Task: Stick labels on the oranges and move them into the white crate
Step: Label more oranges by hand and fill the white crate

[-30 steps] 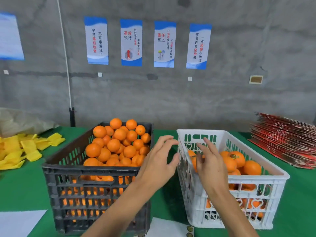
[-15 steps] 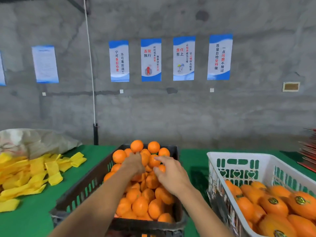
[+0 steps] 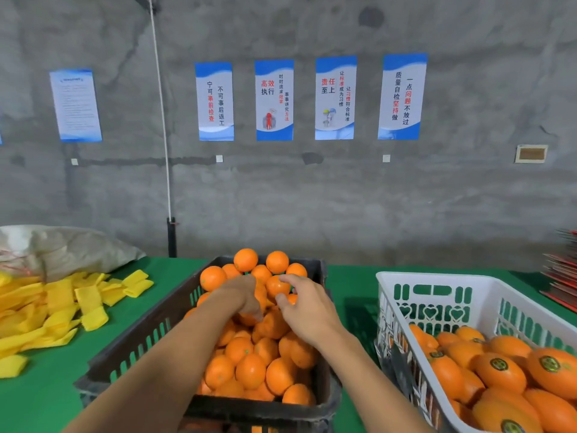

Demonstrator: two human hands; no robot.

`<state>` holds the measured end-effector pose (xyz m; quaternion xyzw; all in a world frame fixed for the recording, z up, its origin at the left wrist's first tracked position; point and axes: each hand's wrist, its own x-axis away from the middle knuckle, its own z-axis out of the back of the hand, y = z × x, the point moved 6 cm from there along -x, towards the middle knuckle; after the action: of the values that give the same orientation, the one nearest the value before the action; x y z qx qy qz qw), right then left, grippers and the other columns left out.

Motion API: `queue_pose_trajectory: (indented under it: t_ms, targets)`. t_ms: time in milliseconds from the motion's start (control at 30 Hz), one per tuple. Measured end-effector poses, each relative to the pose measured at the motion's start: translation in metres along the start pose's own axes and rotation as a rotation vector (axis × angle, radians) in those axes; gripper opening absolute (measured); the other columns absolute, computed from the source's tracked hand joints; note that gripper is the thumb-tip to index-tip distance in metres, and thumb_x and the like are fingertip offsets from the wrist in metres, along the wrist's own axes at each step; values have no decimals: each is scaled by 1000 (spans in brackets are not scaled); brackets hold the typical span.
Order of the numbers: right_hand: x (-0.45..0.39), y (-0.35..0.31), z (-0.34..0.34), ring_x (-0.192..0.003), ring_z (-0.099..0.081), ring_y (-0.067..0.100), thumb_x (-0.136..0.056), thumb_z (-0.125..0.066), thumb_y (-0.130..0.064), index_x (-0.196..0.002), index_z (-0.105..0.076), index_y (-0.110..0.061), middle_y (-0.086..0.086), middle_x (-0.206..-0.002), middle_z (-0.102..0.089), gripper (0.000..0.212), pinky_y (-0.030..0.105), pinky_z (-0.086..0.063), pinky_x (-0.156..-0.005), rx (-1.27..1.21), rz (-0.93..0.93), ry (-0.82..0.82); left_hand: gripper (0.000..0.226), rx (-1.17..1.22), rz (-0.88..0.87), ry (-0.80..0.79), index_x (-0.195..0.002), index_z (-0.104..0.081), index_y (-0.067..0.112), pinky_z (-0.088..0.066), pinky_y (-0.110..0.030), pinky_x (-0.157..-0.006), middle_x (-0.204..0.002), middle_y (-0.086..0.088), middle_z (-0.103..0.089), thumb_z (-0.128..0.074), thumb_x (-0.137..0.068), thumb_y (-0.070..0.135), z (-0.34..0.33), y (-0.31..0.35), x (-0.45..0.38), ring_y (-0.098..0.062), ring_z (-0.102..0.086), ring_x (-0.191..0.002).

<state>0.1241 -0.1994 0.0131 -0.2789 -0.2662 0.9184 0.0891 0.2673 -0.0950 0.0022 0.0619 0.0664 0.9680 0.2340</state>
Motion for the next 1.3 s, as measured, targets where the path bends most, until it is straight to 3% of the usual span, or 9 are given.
queue_pose_trajectory:
  t_ms: [100,167,333,500,667,833,933,1133,1300]
  targets:
    - [14,-13,16,-129,-57,25,-99,-57,-41,-144,-54,-34,-3,-142,-60,46,45,-51,-101,-54,2,16,41,131,-156,211,-100,-54,19,-56,-39,-74,-98,-2,-61,-81,-74,35,29,25,52,-27,-63,-95]
    - [30,-24,36,-126,-59,24,-99,-58,-42,-141,-57,-31,-1,-138,-63,44,42,-50,-101,-109,28,96,26,273,-268,379,-99,-59,20,-52,-35,-68,-92,-3,-65,-71,-76,24,44,40,95,-30,-65,-93]
    - [104,-38,91,-113,-63,8,-96,-67,-41,-133,-65,-31,-12,-127,-67,38,24,-52,-93,-298,116,361,41,486,-446,594,-124,-58,13,-52,-40,-85,-115,-10,-67,-64,-83,13,38,79,201,-30,-63,-108]
    - [193,-14,117,-121,-59,-2,-98,-69,-27,-137,-64,-21,-11,-132,-65,39,10,-45,-95,-475,157,532,66,540,-605,770,-148,-45,9,-40,-38,-109,-142,-10,-53,-64,-85,5,-7,124,284,-28,-49,-133]
    - [260,38,87,-121,-58,-2,-97,-68,-30,-137,-64,-20,-10,-133,-64,42,6,-44,-94,-411,66,439,81,443,-625,575,-158,-26,12,-36,-40,-114,-153,-6,-36,-64,-87,3,-103,135,299,-25,-37,-142]
    - [303,93,25,-122,-60,4,-99,-66,-33,-141,-61,-23,-11,-135,-62,44,30,-54,-100,-367,-83,163,78,360,-586,311,-160,-15,20,-45,-40,-104,-147,-1,-28,-59,-96,10,-205,121,281,-24,-40,-134]
    - [323,110,0,-116,-63,0,-99,-66,-33,-141,-60,-26,-14,-131,-64,43,33,-55,-100,-362,-139,41,78,397,-551,212,-158,-18,24,-46,-42,-105,-145,-2,-27,-62,-96,11,-247,106,275,-25,-43,-132]
    - [373,132,-20,-129,-52,-4,-90,-70,-59,-136,-60,-42,-30,-137,-56,50,21,-44,-109,-334,-129,-286,74,478,-550,163,-158,-20,24,-44,-41,-108,-148,3,-25,-63,-99,21,-285,90,264,-25,-43,-135]
    - [385,149,-27,-145,-33,-3,-83,-71,-66,-141,-59,-37,-32,-153,-38,65,35,-33,-121,-199,-89,-362,72,578,-550,192,-156,-19,30,-46,-36,-104,-147,14,-23,-64,-99,26,-290,87,260,-23,-49,-130]
